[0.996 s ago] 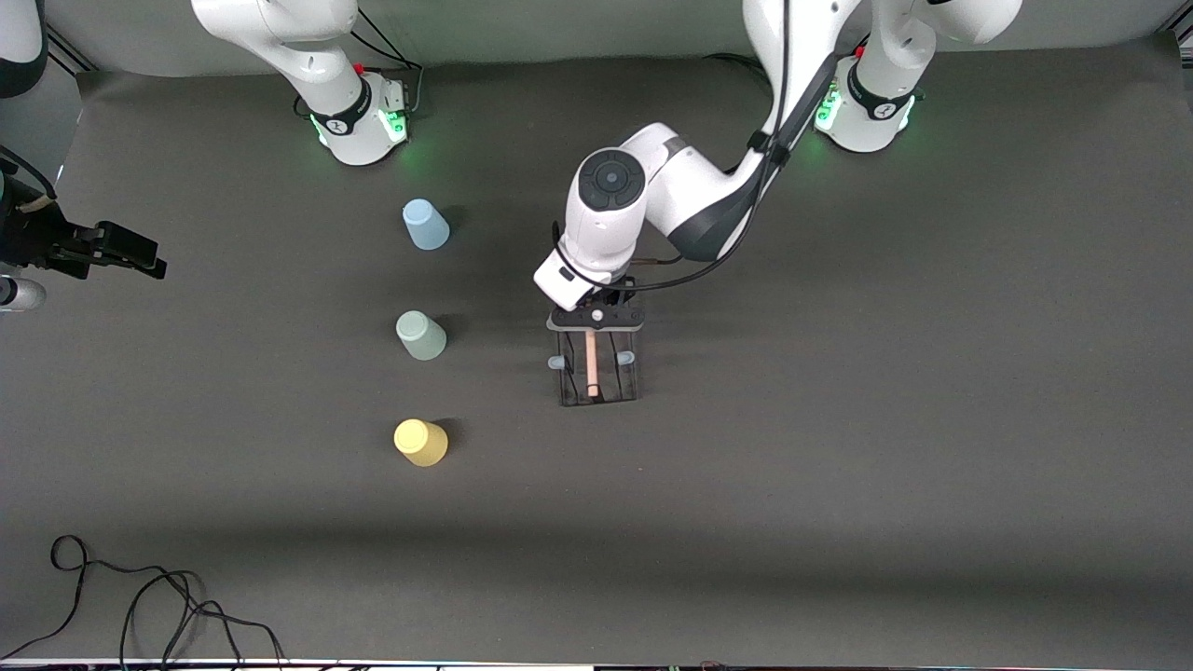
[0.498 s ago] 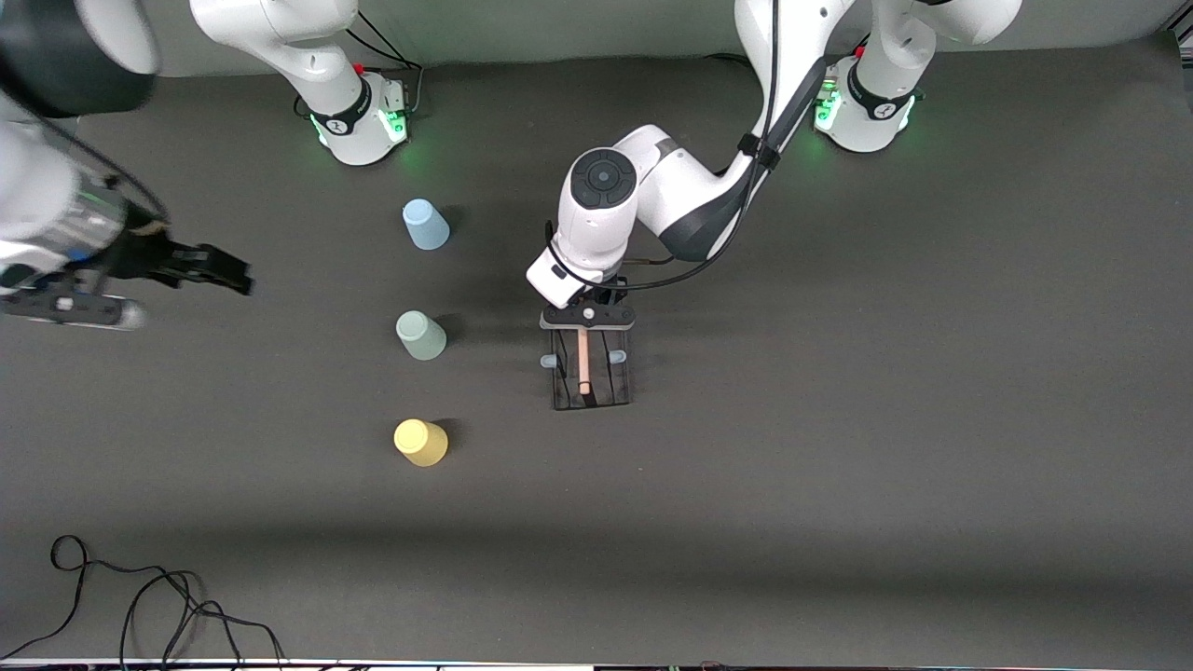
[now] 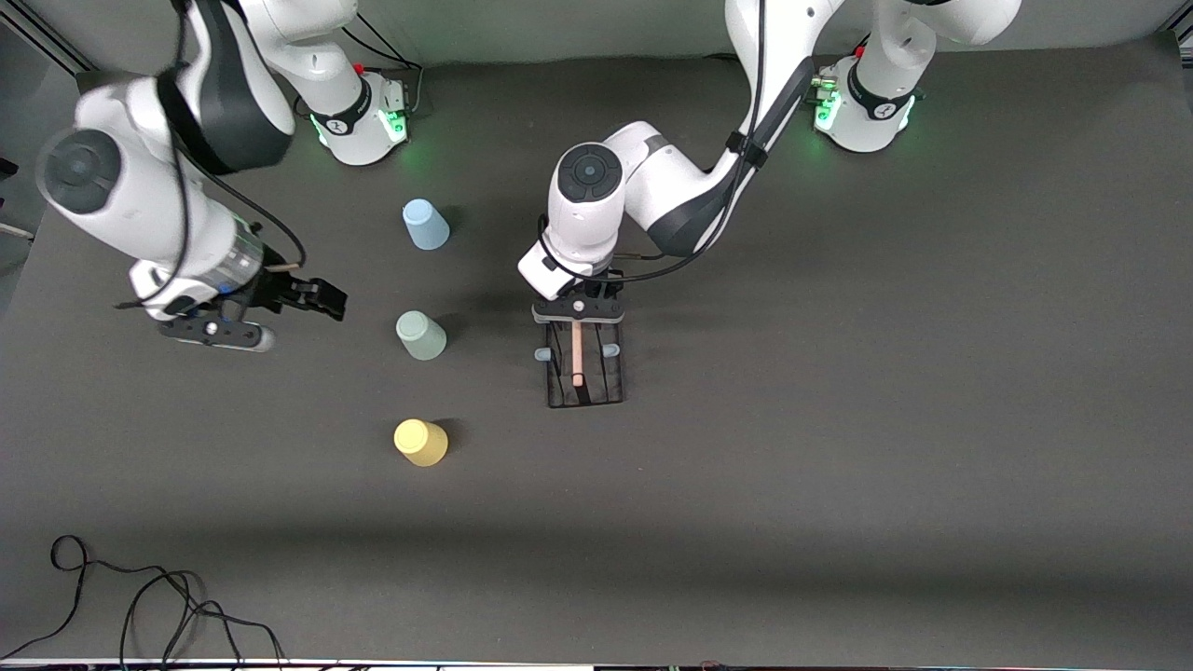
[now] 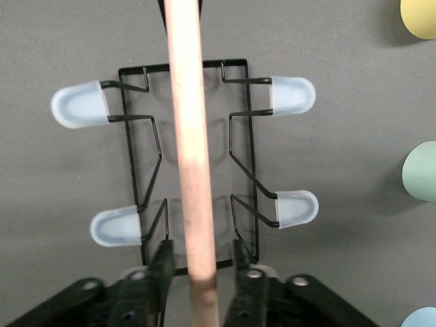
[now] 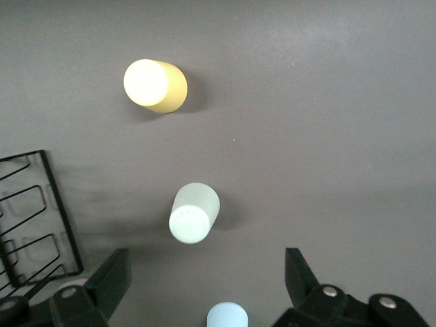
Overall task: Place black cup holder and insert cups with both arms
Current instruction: 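Release the rack with the left gripper while the right gripper reaches the green cup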
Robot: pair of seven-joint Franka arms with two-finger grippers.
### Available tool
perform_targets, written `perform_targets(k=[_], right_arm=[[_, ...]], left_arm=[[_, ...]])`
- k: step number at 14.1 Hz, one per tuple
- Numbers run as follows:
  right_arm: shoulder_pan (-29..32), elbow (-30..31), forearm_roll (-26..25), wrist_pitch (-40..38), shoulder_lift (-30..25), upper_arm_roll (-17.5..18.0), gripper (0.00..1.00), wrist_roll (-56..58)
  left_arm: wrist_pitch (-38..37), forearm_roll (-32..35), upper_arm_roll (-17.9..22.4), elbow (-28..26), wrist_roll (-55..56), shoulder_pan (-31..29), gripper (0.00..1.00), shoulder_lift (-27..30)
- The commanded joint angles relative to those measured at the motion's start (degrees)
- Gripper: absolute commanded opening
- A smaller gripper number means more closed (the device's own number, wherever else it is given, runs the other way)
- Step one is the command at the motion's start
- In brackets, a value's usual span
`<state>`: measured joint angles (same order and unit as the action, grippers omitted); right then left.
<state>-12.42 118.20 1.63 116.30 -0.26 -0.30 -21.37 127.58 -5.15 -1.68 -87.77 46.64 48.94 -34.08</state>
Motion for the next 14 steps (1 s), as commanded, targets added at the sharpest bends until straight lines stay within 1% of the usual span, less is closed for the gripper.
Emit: perform_targets(k=[1, 2, 3, 4, 6, 8, 10, 12, 13, 14], right_arm=[[-2.6, 10.44, 0.83, 11.27, -2.55, -0.58, 1.0, -2.45], [-2.78, 12.3, 0.92, 14.19, -1.76, -0.49, 1.0, -3.93], [-3.91, 13.28, 0.92, 16.48, -0.71, -0.57, 1.0, -5.25], [-5.49, 14.07, 0.92, 19.11, 0.43, -0.58, 1.0, -6.13], [-5.68, 15.21, 0.92, 23.95, 3.41, -0.58, 1.0, -7.28], [-5.77, 15.92, 0.92, 27.38, 5.79, -0.58, 1.0, -7.29], [-6.47, 18.19, 0.92, 32.64, 7.81, -0.58, 1.0, -7.29], [-6.47, 20.57, 0.92, 38.71, 10.01, -0.58, 1.0, -7.37], [-6.73, 20.84, 0.92, 40.83, 11.24, -0.58, 1.0, -7.55], [-6.82, 20.76, 0.92, 42.15, 12.56, -0.49, 1.0, -8.33]], left_arm=[[-1.45, 1.1, 1.24, 1.11, 0.12, 0.46, 0.96, 0.68], [-1.72, 1.1, 1.59, 1.28, -0.23, 0.1, 0.99, 1.99], [-1.98, 1.1, 1.6, 1.2, -0.41, -1.12, 0.99, 3.57], [-3.98, 1.02, 1.6, 1.28, -0.15, -2.78, 1.0, 5.5], [-10.3, 1.01, 1.6, 1.37, -1.11, -5.68, 1.0, 9.19], [-15.92, 0.4, 1.51, 1.37, -5.22, -9.29, 1.0, 12.88], [-21.82, 0.22, 1.51, 1.37, -10.66, -14.63, 1.0, 16.4], [-29.54, 0.31, 1.59, 1.28, -19.43, -20.96, 1.0, 19.57], [-32.36, 0.4, 1.6, 0.93, -23.22, -24.56, 1.0, 20.97], [-34.57, 1.01, 1.6, -0.55, -25.61, -27.73, 1.0, 22.99]])
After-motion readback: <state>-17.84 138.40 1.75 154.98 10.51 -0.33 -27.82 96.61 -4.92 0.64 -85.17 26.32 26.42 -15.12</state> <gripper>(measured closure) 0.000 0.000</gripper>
